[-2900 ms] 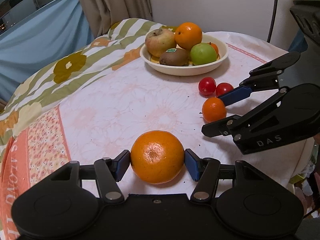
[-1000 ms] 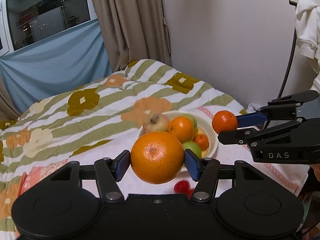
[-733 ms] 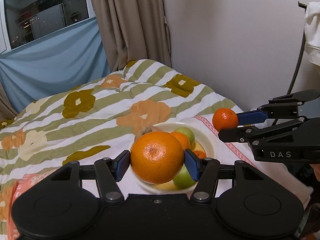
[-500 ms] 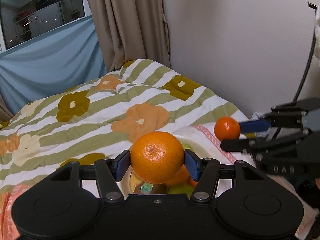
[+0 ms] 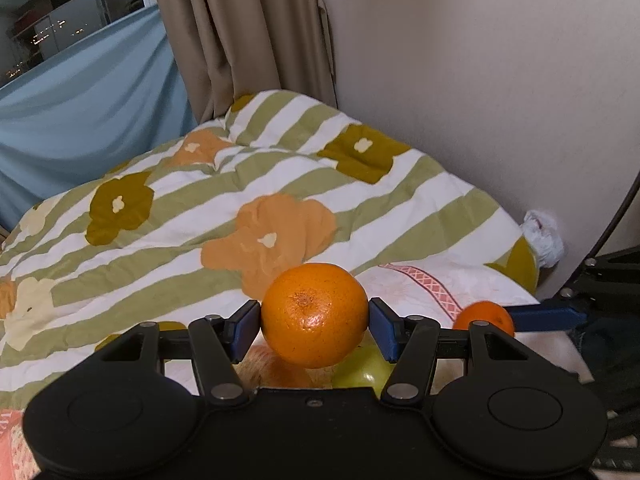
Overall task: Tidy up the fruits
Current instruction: 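Carry the orange with the left tool while the right tool carries the tangerine into the bowl, then open both tools over the bowl and withdraw them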
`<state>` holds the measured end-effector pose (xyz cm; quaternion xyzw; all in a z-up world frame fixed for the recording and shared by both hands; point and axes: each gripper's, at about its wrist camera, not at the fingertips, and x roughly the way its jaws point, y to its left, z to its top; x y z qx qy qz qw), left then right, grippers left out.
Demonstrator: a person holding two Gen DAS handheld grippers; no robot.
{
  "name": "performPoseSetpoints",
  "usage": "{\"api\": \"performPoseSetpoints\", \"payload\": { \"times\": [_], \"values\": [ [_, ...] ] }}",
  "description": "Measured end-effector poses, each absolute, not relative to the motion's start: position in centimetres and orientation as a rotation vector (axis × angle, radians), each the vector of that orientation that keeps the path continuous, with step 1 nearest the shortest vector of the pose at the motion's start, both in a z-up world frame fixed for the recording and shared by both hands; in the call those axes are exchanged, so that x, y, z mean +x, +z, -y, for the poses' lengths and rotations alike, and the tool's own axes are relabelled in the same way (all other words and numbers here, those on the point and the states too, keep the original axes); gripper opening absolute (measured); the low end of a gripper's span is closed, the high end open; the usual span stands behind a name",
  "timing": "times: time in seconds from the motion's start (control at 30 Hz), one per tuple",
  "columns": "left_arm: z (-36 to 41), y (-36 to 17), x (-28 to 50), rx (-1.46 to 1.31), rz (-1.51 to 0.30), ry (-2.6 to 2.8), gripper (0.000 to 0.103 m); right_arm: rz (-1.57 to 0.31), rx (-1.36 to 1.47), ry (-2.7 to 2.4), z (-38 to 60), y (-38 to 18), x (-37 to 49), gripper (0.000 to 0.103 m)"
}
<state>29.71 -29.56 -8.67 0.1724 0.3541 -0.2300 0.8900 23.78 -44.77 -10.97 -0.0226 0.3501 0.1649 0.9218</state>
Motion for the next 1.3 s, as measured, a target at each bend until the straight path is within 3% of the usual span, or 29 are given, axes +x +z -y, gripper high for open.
{"api": "performPoseSetpoints", "payload": {
  "times": [0.47,0.7,1.17,1.27,1.3],
  "values": [
    [31.3,-11.4,31.7,0.428,-0.827,-0.466,0.065,-0.756,-0.041,0.356,45.4,-12.6,24.8,0.049],
    [30.2,-8.9,30.0,0.393,-0.76,-0.46,0.081,-0.763,-0.052,0.351,45.7,-12.2,24.0,0.049],
    [26.3,-6.6,27.1,0.314,-0.753,-0.385,0.081,-0.805,-0.106,0.4,43.4,-12.2,24.0,0.05],
    [25.5,-6.8,26.6,0.296,-0.762,-0.369,0.081,-0.823,-0.103,0.408,42.7,-12.6,24.3,0.057],
    [25.2,-6.9,26.4,0.291,-0.764,-0.363,0.081,-0.828,-0.1,0.409,42.5,-12.7,24.4,0.072]
  ]
}}
